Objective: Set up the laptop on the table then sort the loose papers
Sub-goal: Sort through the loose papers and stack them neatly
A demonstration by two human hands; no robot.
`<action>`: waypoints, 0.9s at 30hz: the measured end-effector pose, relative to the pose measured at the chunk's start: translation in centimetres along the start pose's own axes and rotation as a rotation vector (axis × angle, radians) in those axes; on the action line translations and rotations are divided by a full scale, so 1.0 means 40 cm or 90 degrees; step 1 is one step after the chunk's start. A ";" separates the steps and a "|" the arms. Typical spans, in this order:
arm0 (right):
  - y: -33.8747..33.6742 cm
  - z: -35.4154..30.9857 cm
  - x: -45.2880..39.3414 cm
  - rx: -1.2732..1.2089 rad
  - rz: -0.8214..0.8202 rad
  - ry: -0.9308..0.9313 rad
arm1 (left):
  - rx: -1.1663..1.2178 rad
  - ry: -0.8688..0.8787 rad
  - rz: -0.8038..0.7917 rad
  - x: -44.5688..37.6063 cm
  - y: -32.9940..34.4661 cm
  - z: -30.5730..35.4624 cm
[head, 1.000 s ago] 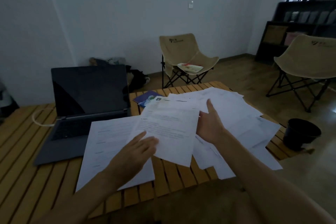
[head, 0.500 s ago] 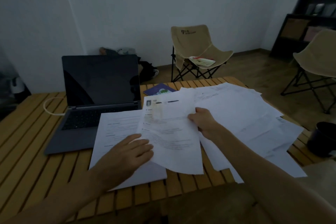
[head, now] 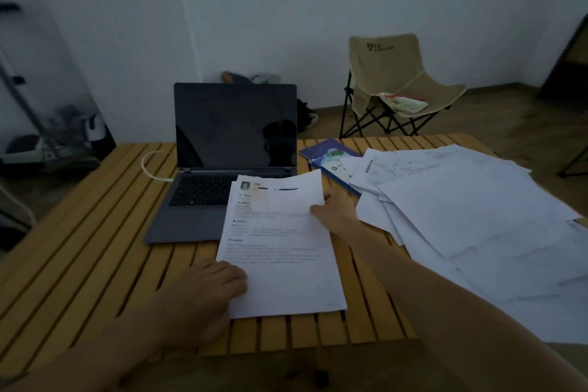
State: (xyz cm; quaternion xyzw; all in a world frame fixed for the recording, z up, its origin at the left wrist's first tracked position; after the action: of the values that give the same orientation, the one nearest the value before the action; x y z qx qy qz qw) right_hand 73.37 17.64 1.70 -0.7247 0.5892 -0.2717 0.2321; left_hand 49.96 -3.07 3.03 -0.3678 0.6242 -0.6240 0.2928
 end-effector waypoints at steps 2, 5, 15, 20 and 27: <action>-0.036 0.013 0.017 0.005 0.015 -0.001 | 0.022 -0.010 -0.004 -0.009 -0.015 0.011; -0.126 0.070 0.037 0.222 0.105 0.009 | 0.006 -0.058 0.041 -0.064 -0.027 0.040; -0.273 0.285 0.080 0.511 0.192 0.146 | -0.034 -0.208 -0.003 -0.326 -0.024 0.144; -0.288 0.276 0.113 0.638 0.141 0.057 | 0.011 -0.246 0.027 -0.334 -0.006 0.165; -0.304 0.184 0.220 0.669 0.121 -0.080 | 0.124 -0.248 0.117 -0.330 0.003 0.167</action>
State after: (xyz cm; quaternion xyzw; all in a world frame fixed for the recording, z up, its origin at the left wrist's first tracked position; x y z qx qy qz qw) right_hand 88.52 11.54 5.28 -0.4692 0.4214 -0.4638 0.6222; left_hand 62.83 4.03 1.33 -0.3928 0.5238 -0.5693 0.4973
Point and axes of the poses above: each hand's wrist, its own x-axis away from the middle knuckle, its own y-axis out of the palm, z = x × y, the point moved 1 cm from there along -x, towards the middle knuckle, and after that the axes turned 8 degrees about -z, right-handed, at the moved point
